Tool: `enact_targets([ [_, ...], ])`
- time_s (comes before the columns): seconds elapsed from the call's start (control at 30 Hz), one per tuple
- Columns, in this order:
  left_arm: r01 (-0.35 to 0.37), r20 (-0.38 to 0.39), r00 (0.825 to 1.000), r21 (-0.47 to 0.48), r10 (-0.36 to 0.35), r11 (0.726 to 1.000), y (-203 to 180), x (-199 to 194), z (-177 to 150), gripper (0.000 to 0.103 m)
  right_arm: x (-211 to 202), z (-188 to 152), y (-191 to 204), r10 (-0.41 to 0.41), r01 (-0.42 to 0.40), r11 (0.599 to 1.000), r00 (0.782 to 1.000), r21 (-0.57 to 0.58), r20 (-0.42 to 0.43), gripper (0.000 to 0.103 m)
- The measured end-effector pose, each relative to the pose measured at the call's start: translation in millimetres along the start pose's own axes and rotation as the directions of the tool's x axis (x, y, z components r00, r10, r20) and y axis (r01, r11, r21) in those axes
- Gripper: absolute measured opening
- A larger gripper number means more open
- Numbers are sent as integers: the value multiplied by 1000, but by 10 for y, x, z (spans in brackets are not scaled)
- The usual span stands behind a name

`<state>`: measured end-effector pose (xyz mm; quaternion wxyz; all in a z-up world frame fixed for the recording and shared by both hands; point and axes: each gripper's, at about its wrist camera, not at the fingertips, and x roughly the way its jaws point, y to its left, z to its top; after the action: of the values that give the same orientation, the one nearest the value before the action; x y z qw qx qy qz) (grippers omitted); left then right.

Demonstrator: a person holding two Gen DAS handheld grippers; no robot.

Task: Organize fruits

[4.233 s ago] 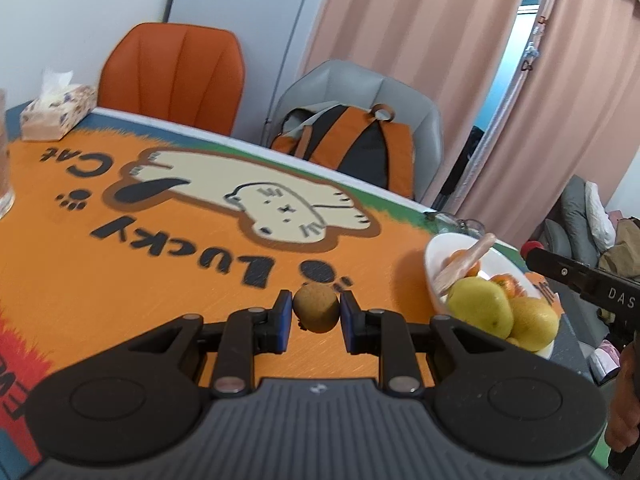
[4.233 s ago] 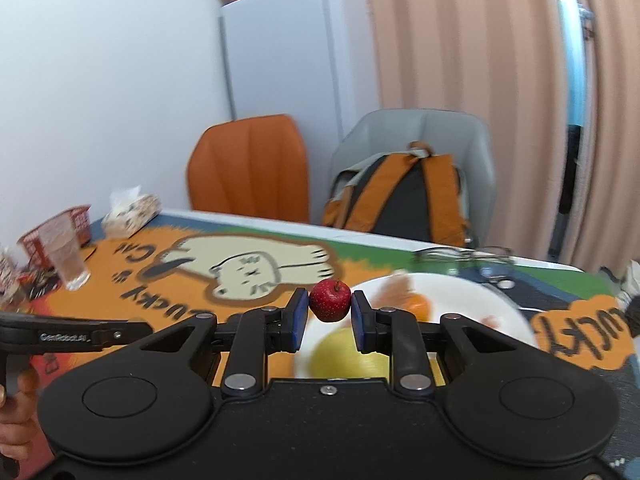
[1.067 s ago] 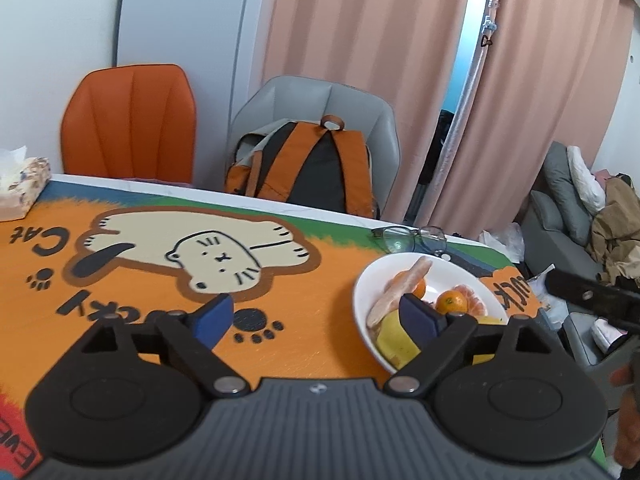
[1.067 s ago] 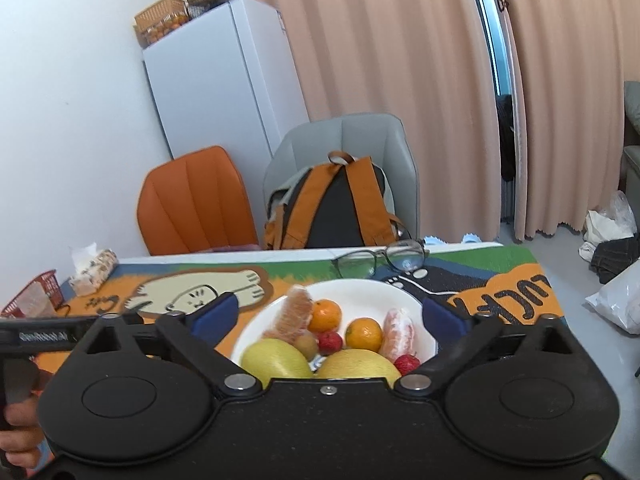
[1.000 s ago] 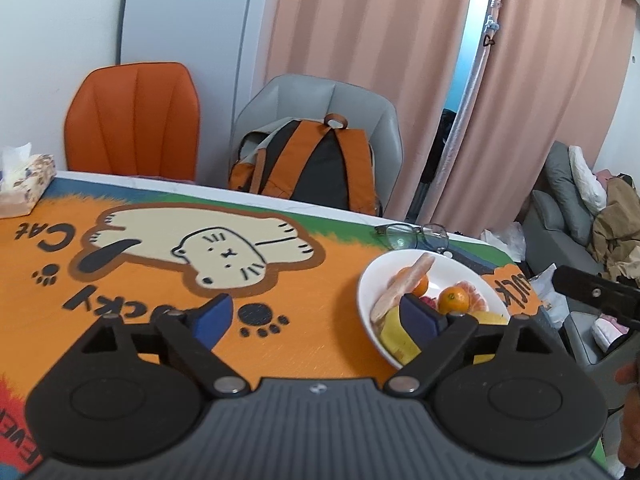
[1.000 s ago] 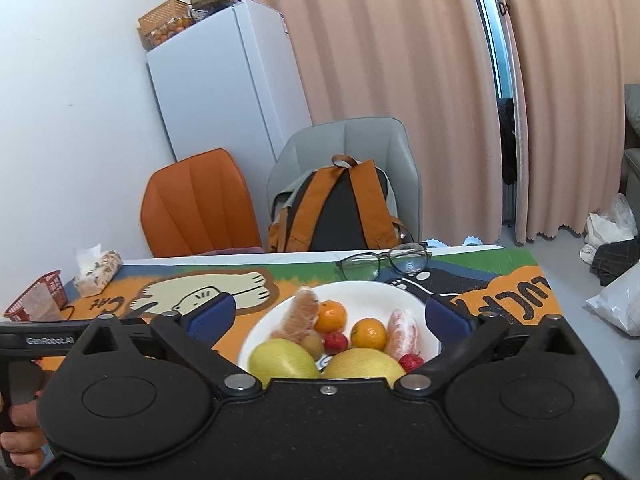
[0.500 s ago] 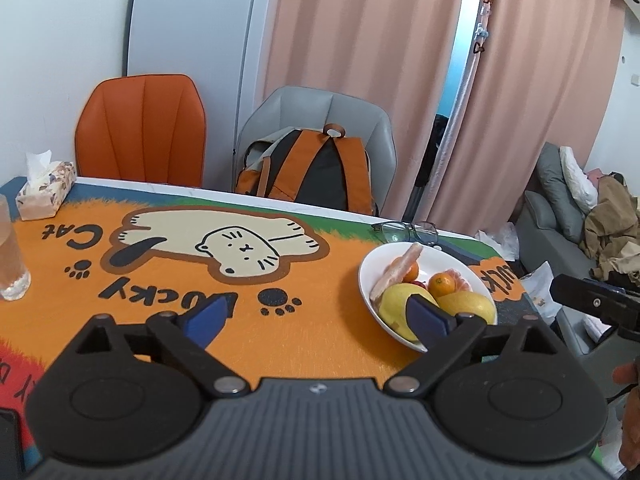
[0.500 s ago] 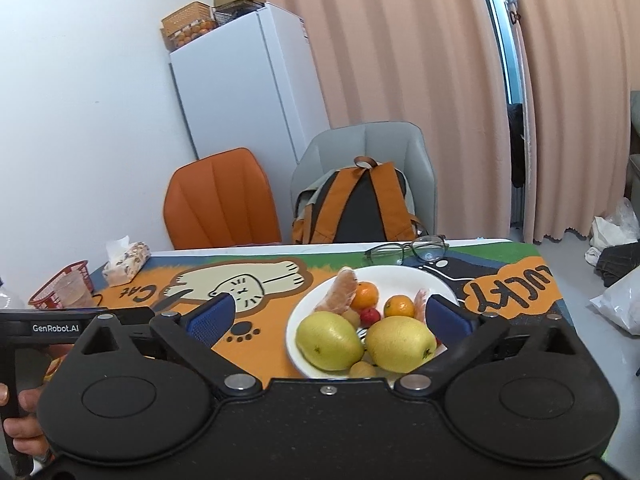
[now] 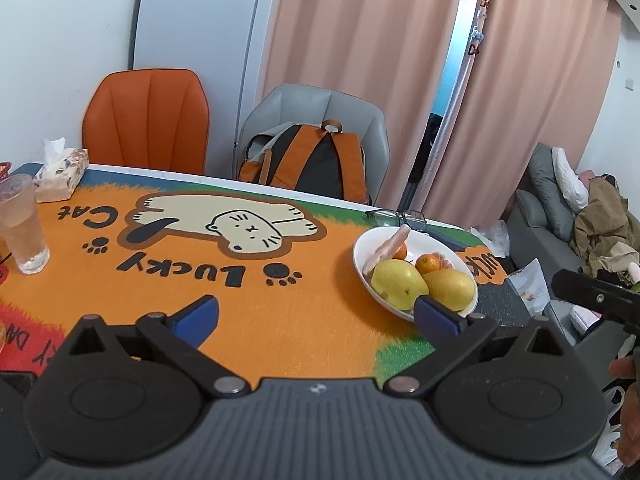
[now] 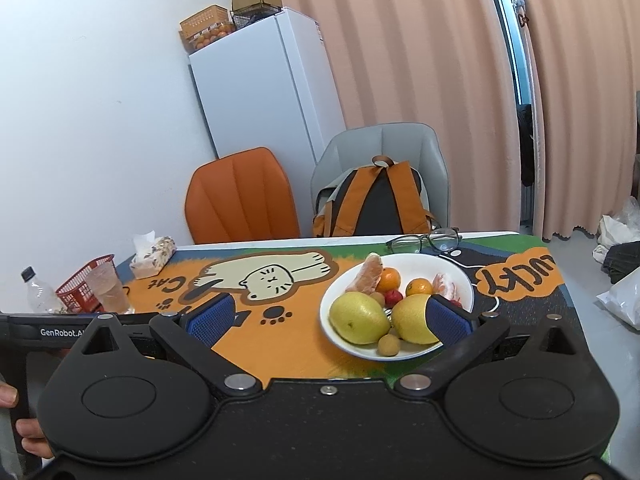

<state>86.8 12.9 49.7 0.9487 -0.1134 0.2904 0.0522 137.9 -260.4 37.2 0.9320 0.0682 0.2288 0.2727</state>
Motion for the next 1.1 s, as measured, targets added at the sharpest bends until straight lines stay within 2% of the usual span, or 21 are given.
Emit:
enact_targets([
  [0.13,-26,16,1000,17,25,1000,23,-137,-51,103,-123,-1,79,5,-5,1000,1000,-15,6,103],
  [0.33,-20,18,1000,13,20,1000,101,-282,-117,103,-244,-24,225,15,-15,999,1000,-45,2,103],
  [0.77,-30,-3,1000,5,30,1000,276,-391,-285,103,-363,-168,413,19,-21,998,999,-67,-29,103],
  [1.1,-32,13,999,28,32,999,271,-463,-302,103,-414,-241,492,5,-9,997,999,-76,-50,103],
])
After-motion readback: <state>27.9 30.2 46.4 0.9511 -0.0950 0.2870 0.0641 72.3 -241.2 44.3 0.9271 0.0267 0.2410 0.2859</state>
